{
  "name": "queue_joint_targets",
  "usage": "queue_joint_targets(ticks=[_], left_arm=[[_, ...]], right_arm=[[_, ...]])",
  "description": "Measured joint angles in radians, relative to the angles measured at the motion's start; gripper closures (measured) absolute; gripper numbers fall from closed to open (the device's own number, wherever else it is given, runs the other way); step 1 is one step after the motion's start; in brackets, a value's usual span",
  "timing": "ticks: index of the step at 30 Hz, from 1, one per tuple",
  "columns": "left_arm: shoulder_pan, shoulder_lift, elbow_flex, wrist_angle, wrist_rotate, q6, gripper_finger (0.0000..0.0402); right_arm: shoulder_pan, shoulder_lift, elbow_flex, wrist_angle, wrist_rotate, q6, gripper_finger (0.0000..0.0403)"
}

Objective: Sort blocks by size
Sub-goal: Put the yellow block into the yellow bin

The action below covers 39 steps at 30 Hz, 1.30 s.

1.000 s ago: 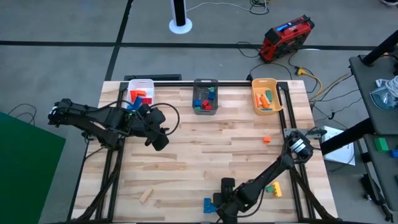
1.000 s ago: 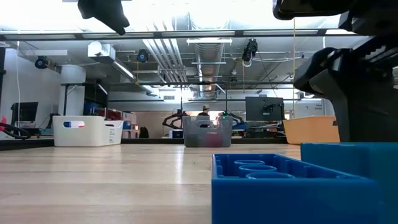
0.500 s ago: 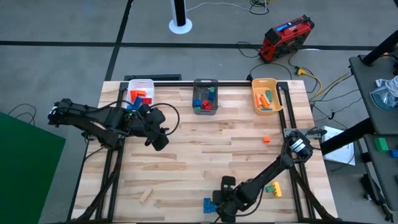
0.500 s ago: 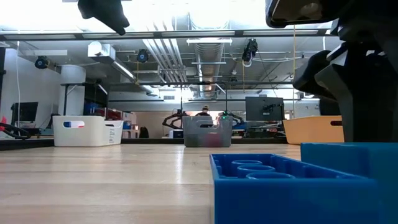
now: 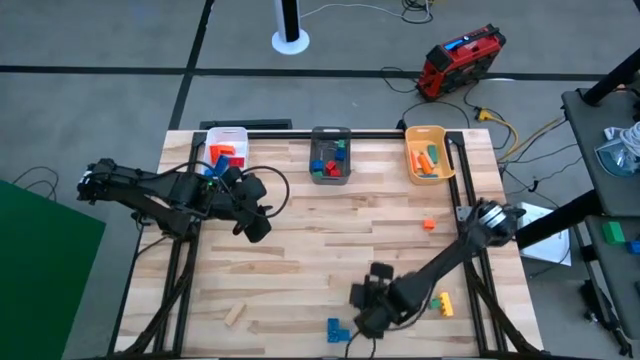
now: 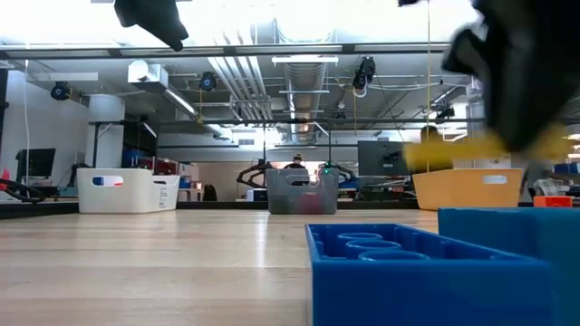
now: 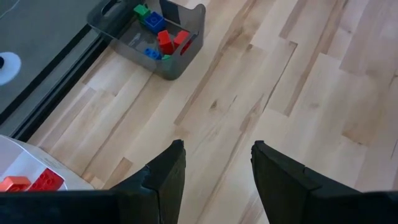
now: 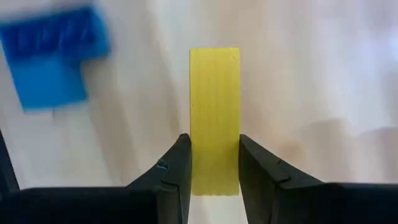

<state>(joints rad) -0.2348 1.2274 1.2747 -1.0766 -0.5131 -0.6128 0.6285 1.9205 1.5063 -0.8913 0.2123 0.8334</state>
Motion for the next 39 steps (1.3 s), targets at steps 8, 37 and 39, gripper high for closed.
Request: queue_joint_targets(ticks=[8,37,39], left_arm=[[0.0,0.0,0.0,0.0,0.0,0.002,0.024],[0.006,0.0,0.0,0.075,-0.002,-0.053,0.024],[0.006,0.0,0.0,0.075,-0.002,-0.08,0.024]], right_arm=[[-0.226,-0.202,0.002,-0.114,0.098,0.057,0.0314],[-1.384,-0.676,-0.452,-0.03,0.103,-0.061,0.0315],[-1.411,-0.656,-0.47,-0.029,0.102,-0.069,0.0315]])
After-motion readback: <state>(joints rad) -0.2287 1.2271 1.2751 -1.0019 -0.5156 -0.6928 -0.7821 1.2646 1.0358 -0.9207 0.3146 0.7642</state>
